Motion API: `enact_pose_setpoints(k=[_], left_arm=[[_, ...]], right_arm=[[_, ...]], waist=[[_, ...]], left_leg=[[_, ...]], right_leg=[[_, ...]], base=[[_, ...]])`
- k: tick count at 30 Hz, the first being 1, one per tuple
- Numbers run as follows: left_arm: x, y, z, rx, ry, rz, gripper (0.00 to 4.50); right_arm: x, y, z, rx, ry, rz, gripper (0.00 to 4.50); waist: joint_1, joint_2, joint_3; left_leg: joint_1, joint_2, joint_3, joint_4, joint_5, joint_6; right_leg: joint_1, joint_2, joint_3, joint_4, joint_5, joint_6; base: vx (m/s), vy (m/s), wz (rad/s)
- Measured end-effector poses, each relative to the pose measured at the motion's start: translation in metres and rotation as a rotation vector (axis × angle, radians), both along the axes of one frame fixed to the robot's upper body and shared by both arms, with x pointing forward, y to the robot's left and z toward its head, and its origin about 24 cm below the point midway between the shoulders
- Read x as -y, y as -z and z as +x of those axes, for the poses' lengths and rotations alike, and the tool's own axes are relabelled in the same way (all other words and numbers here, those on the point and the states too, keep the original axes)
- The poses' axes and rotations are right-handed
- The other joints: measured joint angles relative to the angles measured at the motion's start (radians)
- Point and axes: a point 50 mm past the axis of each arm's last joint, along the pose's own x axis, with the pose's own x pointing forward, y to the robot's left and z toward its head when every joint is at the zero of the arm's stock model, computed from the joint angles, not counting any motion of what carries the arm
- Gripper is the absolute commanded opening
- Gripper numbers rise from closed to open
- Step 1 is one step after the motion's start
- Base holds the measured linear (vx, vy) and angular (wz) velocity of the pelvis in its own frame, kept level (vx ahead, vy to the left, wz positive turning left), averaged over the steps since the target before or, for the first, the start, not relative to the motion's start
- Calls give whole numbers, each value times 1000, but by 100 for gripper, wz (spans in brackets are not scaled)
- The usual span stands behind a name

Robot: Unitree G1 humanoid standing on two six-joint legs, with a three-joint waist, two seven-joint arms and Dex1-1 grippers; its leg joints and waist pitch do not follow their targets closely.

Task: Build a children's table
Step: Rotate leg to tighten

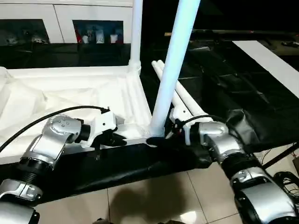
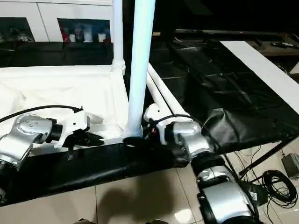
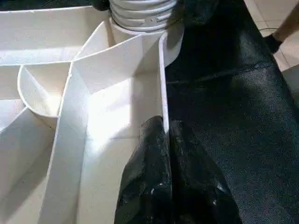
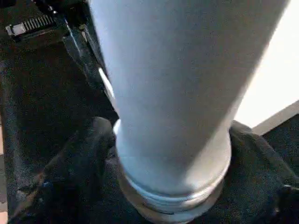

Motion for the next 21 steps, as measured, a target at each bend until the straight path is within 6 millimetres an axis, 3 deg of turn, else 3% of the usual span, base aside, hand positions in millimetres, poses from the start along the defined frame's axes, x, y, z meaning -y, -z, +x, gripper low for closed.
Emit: enact_pose_setpoints(k=[7, 16, 21], left_arm=[[-1, 0, -1, -8, 5, 0, 0], [-4, 1, 1, 4, -30, 5, 0], [22, 6, 30, 96, -227, -3, 0]], right_arm=[[0, 1, 0, 3, 0, 5, 283], [-5, 5, 2, 0, 80, 34, 274], [-16, 9, 23, -9, 544, 59, 273]], waist=[[1, 0, 0], [-4, 0, 0], [-5, -1, 0]], left_leg=[[0, 0, 0, 0, 0, 0], [1, 0, 0, 1, 0, 0], [2, -1, 0, 3, 1, -1]], right_leg=[[0, 0, 0, 0, 0, 0], [1, 0, 0, 1, 0, 0], [2, -1, 1, 1, 1, -2]], base=[[0, 0, 0], [0, 0, 0], [0, 0, 0]])
